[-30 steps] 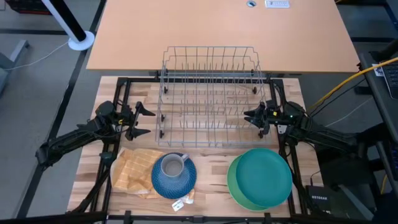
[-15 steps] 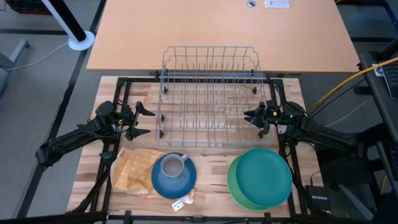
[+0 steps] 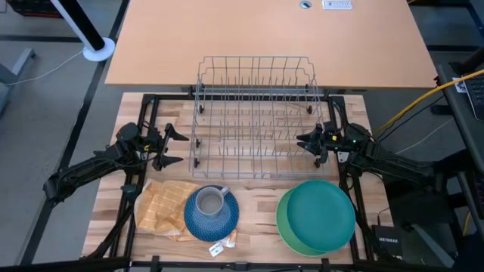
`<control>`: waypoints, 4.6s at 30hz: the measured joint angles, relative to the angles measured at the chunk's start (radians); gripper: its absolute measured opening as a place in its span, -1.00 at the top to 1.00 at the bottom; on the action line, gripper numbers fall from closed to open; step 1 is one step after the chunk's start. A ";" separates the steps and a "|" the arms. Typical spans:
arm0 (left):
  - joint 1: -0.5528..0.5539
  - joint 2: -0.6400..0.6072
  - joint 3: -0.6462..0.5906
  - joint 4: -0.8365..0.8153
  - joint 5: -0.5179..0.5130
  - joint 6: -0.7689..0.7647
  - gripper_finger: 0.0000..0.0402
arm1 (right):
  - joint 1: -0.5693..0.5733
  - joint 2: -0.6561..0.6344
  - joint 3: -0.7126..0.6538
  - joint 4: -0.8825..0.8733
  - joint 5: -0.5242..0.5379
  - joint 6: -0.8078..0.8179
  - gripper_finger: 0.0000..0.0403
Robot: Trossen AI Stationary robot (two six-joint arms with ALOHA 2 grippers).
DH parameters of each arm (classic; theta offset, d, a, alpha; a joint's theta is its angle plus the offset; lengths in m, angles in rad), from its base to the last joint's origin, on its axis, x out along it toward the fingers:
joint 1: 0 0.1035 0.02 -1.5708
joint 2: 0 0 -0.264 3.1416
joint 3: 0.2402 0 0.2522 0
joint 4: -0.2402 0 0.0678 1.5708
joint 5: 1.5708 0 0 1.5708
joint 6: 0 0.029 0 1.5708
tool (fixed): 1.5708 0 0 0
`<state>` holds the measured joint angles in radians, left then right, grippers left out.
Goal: Sort dishes
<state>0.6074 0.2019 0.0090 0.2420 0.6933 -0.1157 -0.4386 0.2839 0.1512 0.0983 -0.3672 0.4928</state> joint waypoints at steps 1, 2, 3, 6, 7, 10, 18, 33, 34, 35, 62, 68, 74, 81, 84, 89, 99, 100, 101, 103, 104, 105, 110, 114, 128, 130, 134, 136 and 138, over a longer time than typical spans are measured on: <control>0.000 0.000 0.000 0.000 0.000 0.000 -0.93 | 0.000 0.000 0.000 0.000 0.000 0.000 0.09; 0.000 0.000 0.000 0.000 0.000 0.000 -0.93 | 0.000 0.000 0.000 0.000 0.000 0.000 0.09; 0.000 0.000 0.000 0.000 0.000 0.000 -0.93 | 0.000 0.000 0.000 0.001 0.000 0.000 0.09; 0.000 0.000 0.000 0.000 0.000 0.000 -0.93 | 0.000 0.000 0.000 0.005 0.016 0.000 0.09; 0.000 0.000 0.000 0.000 0.000 0.000 -0.93 | 0.000 0.000 0.000 0.004 0.023 0.001 0.09; 0.000 0.000 0.000 0.000 0.000 0.000 -0.93 | 0.000 0.000 0.000 0.007 0.022 0.042 0.09; 0.000 0.000 0.000 0.000 0.000 0.000 -0.93 | 0.000 0.000 0.000 0.083 0.034 0.209 0.09; 0.000 0.000 0.000 0.031 0.000 -0.415 -0.93 | 0.000 0.000 0.000 0.484 0.246 0.236 0.09; 0.000 0.000 0.000 0.045 0.000 -0.510 -0.93 | 0.000 0.000 0.000 0.484 0.246 0.236 0.09; 0.000 0.000 0.000 0.055 0.000 -0.611 -0.93 | 0.000 0.003 0.000 0.483 0.246 0.236 0.09; 0.000 0.000 0.172 0.358 -0.028 -1.292 -0.93 | 0.000 0.087 0.000 0.477 0.254 0.236 0.09; 0.000 0.000 0.252 0.267 -0.039 -1.246 -0.93 | 0.001 0.087 0.000 0.478 0.253 0.244 0.09; -0.046 0.025 0.256 0.261 -0.094 -1.238 -0.93 | 0.001 0.087 0.000 0.482 0.238 0.297 0.09; -0.252 0.135 0.309 0.260 -0.099 -1.235 -0.93 | 0.001 0.087 0.000 0.531 0.227 0.321 0.09; -0.357 0.215 0.375 0.262 -0.121 -1.170 -0.93 | 0.001 0.087 0.000 0.553 0.227 0.322 0.09; -0.520 0.364 0.501 0.100 -0.125 -1.013 -0.93 | 0.001 0.087 0.000 0.559 0.227 0.322 0.09; -0.739 0.629 0.621 -0.309 -0.137 -0.850 -0.93 | 0.001 0.087 0.000 0.559 0.217 0.322 0.09; -0.763 0.652 0.626 -0.311 -0.151 -0.852 -0.93 | 0.001 0.087 0.000 0.558 0.217 0.322 0.09; -0.789 0.674 0.635 -0.311 -0.174 -0.853 -0.93 | 0.001 0.087 0.000 0.558 0.217 0.322 0.09; -0.837 0.721 0.660 -0.309 -0.222 -0.845 -0.93 | 0.001 0.087 0.000 0.558 0.217 0.322 0.09; -0.860 0.747 0.675 -0.309 -0.246 -0.837 -0.93 | 0.001 0.087 0.000 0.558 0.217 0.322 0.09; -0.883 0.776 0.692 -0.310 -0.270 -0.822 -0.93 | 0.001 0.087 0.000 0.558 0.217 0.322 0.09; -0.972 0.907 0.774 -0.318 -0.371 -0.750 -0.93 | 0.001 0.087 0.000 0.558 0.202 0.322 0.09; -1.011 0.983 0.859 -0.453 -0.429 -0.780 -0.89 | 0.001 0.087 0.000 0.558 0.131 0.338 0.09; -1.060 1.036 0.964 -0.874 -0.726 -1.097 -0.54 | 0.001 0.087 0.000 0.558 0.076 0.452 0.09; -1.060 1.040 0.964 -0.953 -0.743 -1.126 -0.54 | 0.001 0.087 0.000 0.558 0.066 0.453 0.09; -1.060 1.060 0.963 -1.056 -0.744 -1.170 -0.54 | 0.001 0.087 0.000 0.557 0.037 0.453 0.09; -1.060 1.077 0.963 -1.048 -0.748 -1.168 -0.54 | 0.001 0.087 0.000 0.557 0.028 0.453 0.09; -1.060 1.100 0.963 -1.026 -0.759 -1.167 -0.54 | 0.001 0.087 0.000 0.555 0.014 0.453 0.09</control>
<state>-0.4522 1.3017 0.9722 -0.7842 -0.0659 -1.2829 -0.4377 0.3710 0.1513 0.6537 -0.3533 0.9459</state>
